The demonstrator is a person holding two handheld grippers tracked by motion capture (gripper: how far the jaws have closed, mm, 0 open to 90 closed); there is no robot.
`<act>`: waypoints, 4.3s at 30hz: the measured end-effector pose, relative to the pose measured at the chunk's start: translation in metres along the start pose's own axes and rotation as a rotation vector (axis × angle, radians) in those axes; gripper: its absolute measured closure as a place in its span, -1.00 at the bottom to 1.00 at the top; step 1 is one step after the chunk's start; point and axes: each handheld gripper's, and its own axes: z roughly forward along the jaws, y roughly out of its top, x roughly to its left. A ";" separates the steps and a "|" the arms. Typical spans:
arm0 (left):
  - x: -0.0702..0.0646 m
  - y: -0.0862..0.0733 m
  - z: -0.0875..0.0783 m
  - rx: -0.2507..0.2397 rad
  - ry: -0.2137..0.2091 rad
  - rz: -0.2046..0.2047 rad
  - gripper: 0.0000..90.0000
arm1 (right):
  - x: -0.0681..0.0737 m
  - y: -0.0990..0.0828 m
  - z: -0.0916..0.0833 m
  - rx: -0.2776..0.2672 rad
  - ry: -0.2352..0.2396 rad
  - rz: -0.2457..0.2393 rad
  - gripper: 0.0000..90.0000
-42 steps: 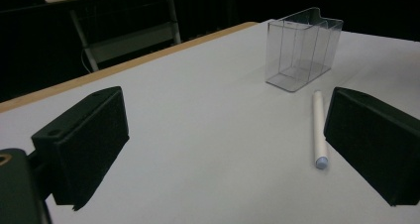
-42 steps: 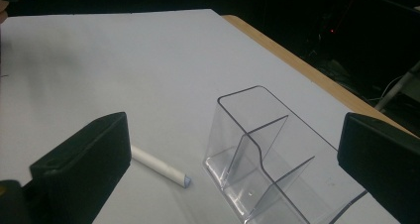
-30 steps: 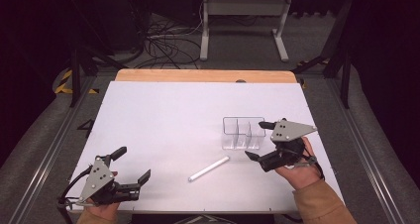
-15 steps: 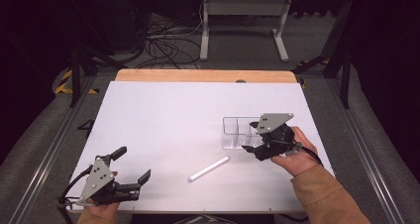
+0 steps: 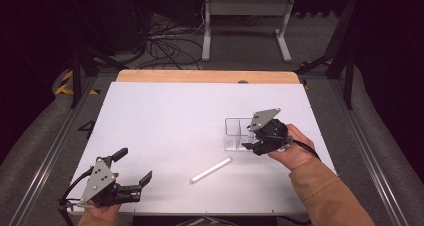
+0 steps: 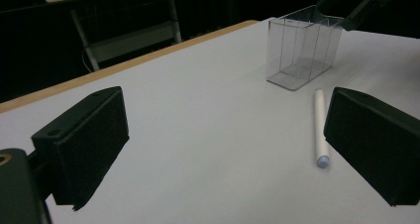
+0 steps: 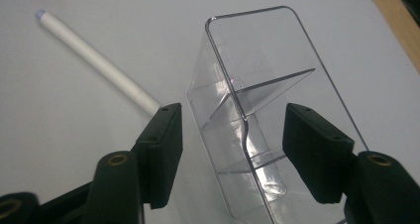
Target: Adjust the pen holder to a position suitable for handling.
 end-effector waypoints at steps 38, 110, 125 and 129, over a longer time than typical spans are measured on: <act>0.000 -0.001 0.001 -0.001 -0.007 -0.002 -0.90 | -0.008 0.007 0.033 0.139 0.059 -0.104 0.73; 0.000 -0.003 0.006 0.018 -0.034 -0.001 -0.90 | 0.023 0.108 0.086 0.106 0.161 -0.218 0.78; -0.001 -0.002 0.008 0.019 -0.042 -0.008 -0.91 | 0.018 0.107 0.044 -0.109 0.137 -0.092 -0.11; 0.000 -0.002 0.010 0.020 -0.052 -0.014 -0.93 | 0.018 0.104 0.034 -0.150 0.118 -0.062 -0.19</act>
